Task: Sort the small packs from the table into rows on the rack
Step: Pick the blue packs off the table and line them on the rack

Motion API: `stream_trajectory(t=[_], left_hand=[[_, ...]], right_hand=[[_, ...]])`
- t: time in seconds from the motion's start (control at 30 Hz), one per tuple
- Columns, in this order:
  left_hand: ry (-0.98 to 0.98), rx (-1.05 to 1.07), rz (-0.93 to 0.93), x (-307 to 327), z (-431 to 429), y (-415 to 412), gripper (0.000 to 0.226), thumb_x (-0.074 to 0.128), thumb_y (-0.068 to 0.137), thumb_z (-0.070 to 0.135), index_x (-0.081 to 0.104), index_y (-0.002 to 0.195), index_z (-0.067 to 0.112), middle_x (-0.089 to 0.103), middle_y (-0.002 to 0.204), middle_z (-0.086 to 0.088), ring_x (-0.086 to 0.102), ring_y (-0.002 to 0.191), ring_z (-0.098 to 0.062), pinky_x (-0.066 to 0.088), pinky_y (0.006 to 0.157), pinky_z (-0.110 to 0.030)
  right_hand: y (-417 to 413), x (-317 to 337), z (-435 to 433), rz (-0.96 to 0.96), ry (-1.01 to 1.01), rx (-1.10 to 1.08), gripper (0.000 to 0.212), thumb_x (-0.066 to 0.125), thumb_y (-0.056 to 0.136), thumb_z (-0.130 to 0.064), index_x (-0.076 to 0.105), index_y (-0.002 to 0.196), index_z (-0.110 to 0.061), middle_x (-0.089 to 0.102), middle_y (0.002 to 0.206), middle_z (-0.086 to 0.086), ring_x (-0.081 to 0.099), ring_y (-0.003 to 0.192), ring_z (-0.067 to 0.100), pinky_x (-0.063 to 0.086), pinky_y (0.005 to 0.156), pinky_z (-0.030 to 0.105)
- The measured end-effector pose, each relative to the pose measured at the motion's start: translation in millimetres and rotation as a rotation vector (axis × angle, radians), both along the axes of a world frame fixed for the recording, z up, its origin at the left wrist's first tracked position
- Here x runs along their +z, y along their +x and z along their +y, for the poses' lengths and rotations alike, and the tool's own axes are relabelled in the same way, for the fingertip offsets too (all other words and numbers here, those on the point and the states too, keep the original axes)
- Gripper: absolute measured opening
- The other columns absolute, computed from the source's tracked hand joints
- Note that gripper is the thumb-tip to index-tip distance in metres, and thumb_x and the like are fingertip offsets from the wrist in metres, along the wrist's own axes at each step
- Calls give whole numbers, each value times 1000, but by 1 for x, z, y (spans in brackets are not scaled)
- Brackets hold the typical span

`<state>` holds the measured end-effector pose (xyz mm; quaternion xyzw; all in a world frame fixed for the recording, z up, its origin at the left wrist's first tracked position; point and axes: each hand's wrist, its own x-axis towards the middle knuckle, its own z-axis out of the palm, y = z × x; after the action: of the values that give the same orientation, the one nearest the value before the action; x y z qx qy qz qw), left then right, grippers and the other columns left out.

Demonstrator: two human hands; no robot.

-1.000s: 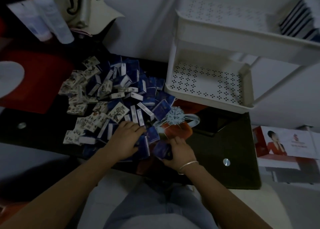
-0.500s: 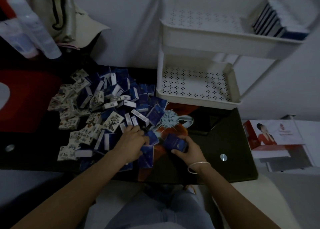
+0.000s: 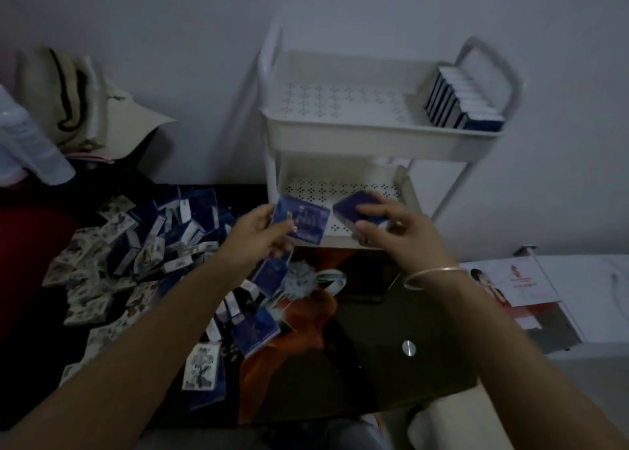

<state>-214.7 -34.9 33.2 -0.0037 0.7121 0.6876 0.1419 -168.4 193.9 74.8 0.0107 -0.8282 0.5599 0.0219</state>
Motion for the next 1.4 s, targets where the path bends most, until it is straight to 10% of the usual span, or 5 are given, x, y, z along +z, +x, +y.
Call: stream_trajectory(t=[0.2,0.5,0.7,0.9,1.4], left_hand=[[373,-31,-11,63,41,-32,23,53,96,9,57,118,12,66,98,-4,67,69,-10,52,55,-21],[477,-35,248,142,98,-87,31,35,94,14,65,99,7,66,107,-11,59,89,-20,46,68,-28],[-129,55,634,158,134,-145,23,53,93,2,61,100,23,63,118,4,63,98,-18,49,65,-17],[-217,26,468,162,163,-198,59,66,86,6,40,134,28,56,116,6,64,96,-15,51,75,-24],[-498,174,478,137,240,-296,31,67,79,6,64,108,18,66,108,-3,61,97,-18,52,85,-30]], right_hand=[[-37,88,42,80,103,83,50,71,77,0,62,123,-19,41,144,-10,55,116,5,48,86,8],[-134,155,118,372,328,-116,17,61,88,-27,62,105,-26,68,95,2,67,86,22,54,82,47],[-199,170,151,382,647,-192,30,58,91,-33,62,115,-16,61,103,8,50,85,18,34,74,26],[-257,170,189,311,656,-217,23,67,85,-34,55,102,-23,58,89,-5,54,80,15,38,71,26],[-322,145,192,330,1012,6,20,63,86,-29,55,103,-23,68,104,1,62,91,24,44,74,29]])
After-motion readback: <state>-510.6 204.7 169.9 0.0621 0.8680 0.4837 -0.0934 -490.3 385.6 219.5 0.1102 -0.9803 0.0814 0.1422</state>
